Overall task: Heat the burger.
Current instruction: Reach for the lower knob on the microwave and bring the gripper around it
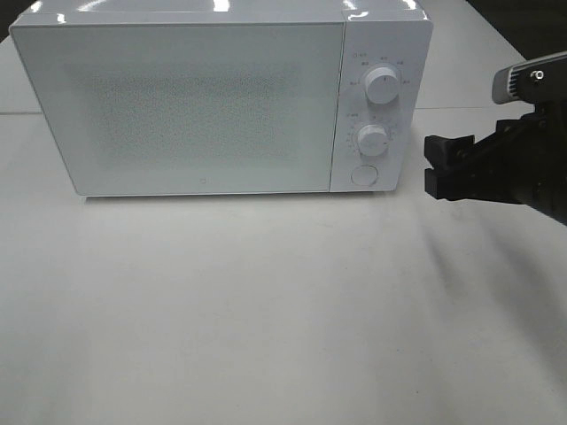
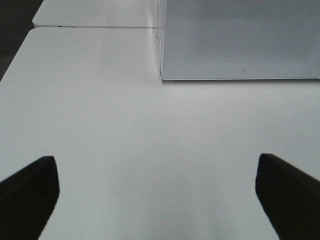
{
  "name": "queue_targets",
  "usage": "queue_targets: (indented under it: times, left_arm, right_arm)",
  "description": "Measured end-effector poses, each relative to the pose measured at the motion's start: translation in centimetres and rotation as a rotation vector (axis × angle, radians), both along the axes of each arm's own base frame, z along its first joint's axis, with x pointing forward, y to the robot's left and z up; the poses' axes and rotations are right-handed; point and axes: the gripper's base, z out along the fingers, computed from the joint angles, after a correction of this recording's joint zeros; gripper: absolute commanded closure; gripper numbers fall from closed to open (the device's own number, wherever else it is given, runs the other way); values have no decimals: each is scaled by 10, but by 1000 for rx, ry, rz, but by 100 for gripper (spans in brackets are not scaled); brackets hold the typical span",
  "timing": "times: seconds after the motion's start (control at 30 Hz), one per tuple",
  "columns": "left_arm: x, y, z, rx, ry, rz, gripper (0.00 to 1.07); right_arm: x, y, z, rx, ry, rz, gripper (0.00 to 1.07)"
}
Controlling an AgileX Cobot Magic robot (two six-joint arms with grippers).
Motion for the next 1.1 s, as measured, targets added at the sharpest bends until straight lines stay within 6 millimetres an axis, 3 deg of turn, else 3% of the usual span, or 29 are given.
queue_targets:
  times: [0.3, 0.77, 1.1]
  left_arm:
    - [0, 0, 0, 0, 0, 0, 6]
    - [0, 0, 0, 0, 0, 0, 6]
    - [0, 0, 0, 0, 0, 0, 6]
  right_arm:
    - [0, 25, -19, 5, -17, -39, 33]
    - [-6, 45, -44, -27, -62, -127, 33]
    - [16, 65, -50, 3, -121, -147, 33]
